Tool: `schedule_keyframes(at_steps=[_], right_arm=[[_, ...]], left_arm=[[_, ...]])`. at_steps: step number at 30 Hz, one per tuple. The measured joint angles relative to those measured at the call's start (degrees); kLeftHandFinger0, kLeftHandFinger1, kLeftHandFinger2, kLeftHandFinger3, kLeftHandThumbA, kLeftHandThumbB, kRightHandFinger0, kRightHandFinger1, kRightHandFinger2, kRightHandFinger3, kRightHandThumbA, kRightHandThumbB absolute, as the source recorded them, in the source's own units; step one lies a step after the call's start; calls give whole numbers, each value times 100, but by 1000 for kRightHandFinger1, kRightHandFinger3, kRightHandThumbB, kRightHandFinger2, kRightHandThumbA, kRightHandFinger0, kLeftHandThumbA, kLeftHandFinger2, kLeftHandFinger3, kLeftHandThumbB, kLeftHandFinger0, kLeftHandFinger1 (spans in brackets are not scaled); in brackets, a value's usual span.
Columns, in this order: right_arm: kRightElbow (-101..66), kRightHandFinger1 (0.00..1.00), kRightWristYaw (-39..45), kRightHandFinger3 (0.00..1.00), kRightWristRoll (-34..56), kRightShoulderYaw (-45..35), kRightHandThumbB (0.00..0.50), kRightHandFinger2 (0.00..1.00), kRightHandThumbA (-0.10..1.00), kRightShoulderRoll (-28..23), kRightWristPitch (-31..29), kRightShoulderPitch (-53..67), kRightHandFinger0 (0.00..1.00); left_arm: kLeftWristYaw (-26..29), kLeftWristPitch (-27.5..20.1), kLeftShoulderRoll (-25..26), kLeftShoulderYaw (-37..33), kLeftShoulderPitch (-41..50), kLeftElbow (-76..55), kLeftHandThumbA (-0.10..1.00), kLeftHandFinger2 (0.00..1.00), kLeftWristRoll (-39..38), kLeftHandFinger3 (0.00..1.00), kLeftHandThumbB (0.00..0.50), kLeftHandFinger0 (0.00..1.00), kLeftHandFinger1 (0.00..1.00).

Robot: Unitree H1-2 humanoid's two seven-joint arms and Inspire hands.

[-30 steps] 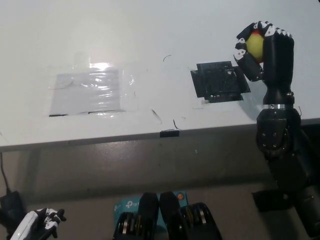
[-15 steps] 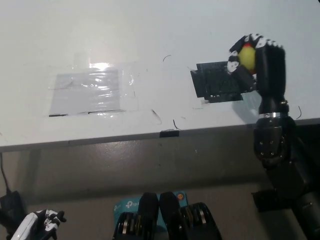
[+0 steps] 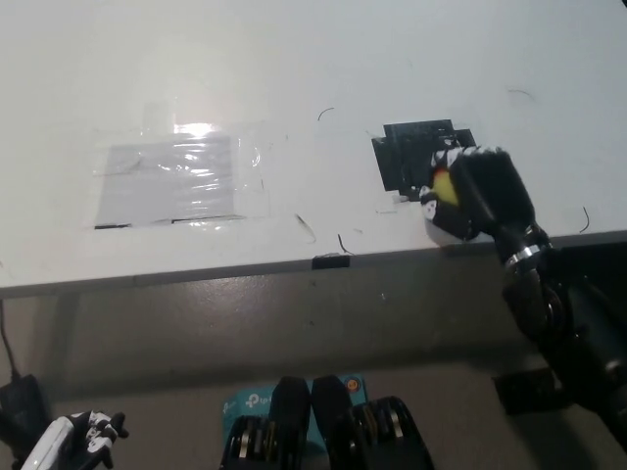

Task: The robot uses right hand to squeeze a small tennis ball placed on the black area of the table

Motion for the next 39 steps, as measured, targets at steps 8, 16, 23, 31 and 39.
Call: schedule_keyframes(at_steps=[8, 16, 23, 31, 39], right_arm=[[373, 147, 275, 330, -237, 291, 55, 551, -100, -7, 150, -158, 0], [893, 180, 342, 479, -324, 338, 0, 565, -100, -3, 156, -520, 0], [1172, 134, 398, 435, -323, 321, 51, 510, -100, 40, 202, -828, 0], [1354, 183, 409, 474, -303, 232, 3, 557, -100, 90, 261, -935, 0], [1525, 258, 406, 731, -204, 154, 0, 651, -100, 194, 204, -934, 4]], left_arm=[[0, 6, 0, -5, 59, -15, 636, 195, 6, 394, 375, 0, 16], [1, 40, -5, -5, 95, -52, 610, 178, 2, 385, 381, 0, 12], [1, 64, -7, -10, 96, -84, 635, 155, 5, 360, 374, 0, 0], [-2, 63, -7, -12, 90, -102, 619, 182, 5, 360, 364, 2, 16], [-1, 62, -8, -13, 89, -97, 629, 162, 5, 362, 363, 0, 8]])
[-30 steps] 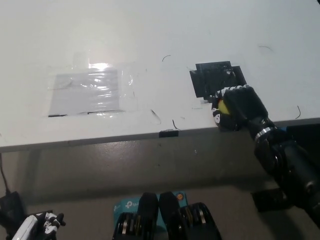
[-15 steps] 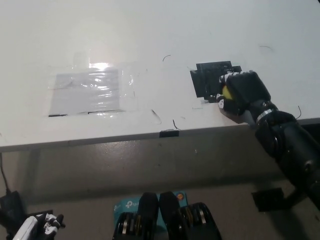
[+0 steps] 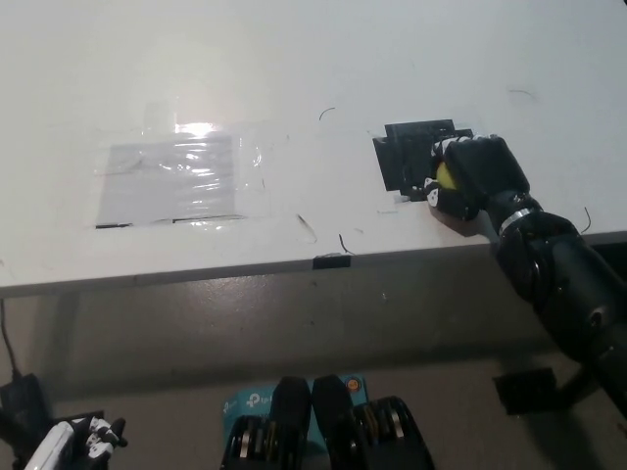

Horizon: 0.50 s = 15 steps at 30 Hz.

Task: The robot uses right hand to squeeze a small tennis ball placed on the black area of the table

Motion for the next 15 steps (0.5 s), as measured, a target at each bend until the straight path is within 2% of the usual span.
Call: schedule_keyframes(at_steps=[1, 2, 3, 4, 5, 6, 7, 8, 11, 12, 14, 15], right_arm=[[-1, 396, 19, 953, 5, 0, 7, 717, -100, 15, 6, 2, 150], [-2, 407, 57, 1000, 10, -1, 2, 668, -100, 29, 17, 1, 178], [-8, 423, 92, 1000, 14, -2, 2, 656, -100, 39, 27, 2, 241], [-20, 520, 151, 1000, 20, -5, 7, 730, -100, 52, 42, 3, 354], [-34, 551, 198, 1000, 25, -10, 4, 728, -100, 58, 59, 7, 420], [-74, 909, 245, 1000, 25, -10, 32, 1000, -19, 58, 89, 18, 737], [-91, 1000, 270, 1000, 24, -8, 18, 1000, 13, 58, 114, 25, 841], [-119, 1000, 311, 1000, 21, -5, 27, 1000, 96, 57, 142, 42, 981], [-180, 1000, 410, 1000, 11, 12, 69, 1000, 198, 56, 236, 58, 1000], [-185, 1000, 436, 1000, 9, 17, 142, 1000, 276, 56, 264, 58, 1000], [-229, 1000, 482, 1000, 8, 18, 183, 1000, 303, 56, 333, 67, 1000], [-236, 1000, 488, 1000, 7, 18, 222, 1000, 404, 57, 357, 72, 1000]], left_arm=[[0, 0, 0, 0, -1, 2, 659, 161, 0, 368, 383, 0, 5], [0, 2, 1, -3, -1, 0, 658, 162, 4, 376, 381, 0, 4], [0, 4, 1, -6, -2, -2, 652, 178, 6, 387, 383, 0, 13], [0, 5, 1, -9, -3, -2, 639, 183, 7, 393, 378, 0, 15], [0, 5, 0, -9, -2, -2, 633, 184, 7, 396, 378, 0, 15], [0, 5, 0, -10, -2, -2, 637, 180, 6, 394, 377, 0, 13], [0, 7, 1, -9, -1, -2, 637, 183, 7, 396, 376, 0, 14], [0, 13, 1, -10, -1, -5, 647, 178, 7, 392, 380, 0, 5], [0, 35, 1, -13, -3, -5, 650, 189, 9, 415, 383, 9, 20], [0, 45, 1, -13, -3, -5, 642, 171, 9, 411, 376, 0, 4], [0, 55, 1, -13, -1, -5, 639, 161, 9, 395, 376, 0, 0], [0, 57, 1, -13, -1, -5, 651, 166, 8, 394, 381, 0, 2]])
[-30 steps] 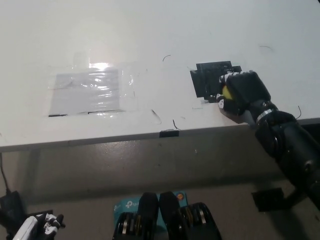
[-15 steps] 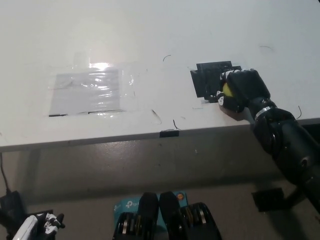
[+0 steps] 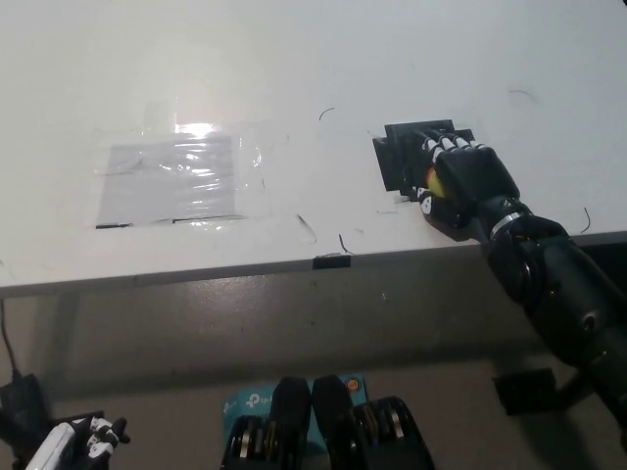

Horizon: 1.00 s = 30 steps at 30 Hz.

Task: The robot uses right hand to squeeze a small tennis ball placed on the black area of the table

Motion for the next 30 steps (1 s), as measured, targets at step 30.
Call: schedule_keyframes(at_steps=[30], right_arm=[[-1708, 1000, 291, 1000, -19, -95, 371, 1000, 570, -95, 454, 427, 1000]], left_arm=[[-2, 44, -1, 30, 37, 53, 621, 183, -88, 363, 364, 6, 16]])
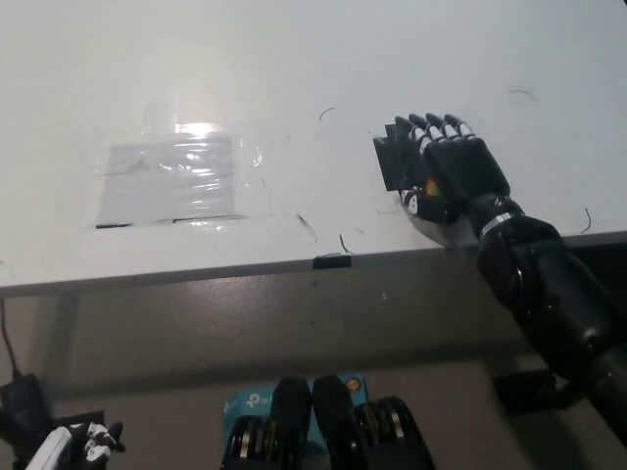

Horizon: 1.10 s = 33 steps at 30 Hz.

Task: The robot uses right hand to squeeze a small tennis ball placed on the black area of the table

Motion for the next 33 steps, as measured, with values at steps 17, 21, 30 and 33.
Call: schedule_keyframes(at_steps=[17, 21, 30, 33], right_arm=[[-3925, 1000, 583, 1000, 615, -1739, 177, 1000, 147, -496, 279, 2349, 861], [-4417, 1000, 481, 1000, 1013, -2387, 173, 1000, 16, -323, 206, 3197, 779], [-4309, 988, 203, 1000, 1950, -3122, 180, 1000, -100, 148, -475, 4371, 681], [-4080, 914, 176, 987, 2297, -3265, 195, 1000, -100, 355, -698, 4563, 624]], left_arm=[[0, -28, 1, 35, 15, 74, 610, 266, -57, 454, 350, 17, 61], [1, -29, 9, 55, 14, 98, 608, 302, -57, 506, 366, 40, 85], [4, -5, 7, 110, -15, 161, 613, 213, -49, 419, 381, 0, 28], [8, -4, 6, 142, -17, 215, 620, 193, -49, 422, 386, 0, 19]])
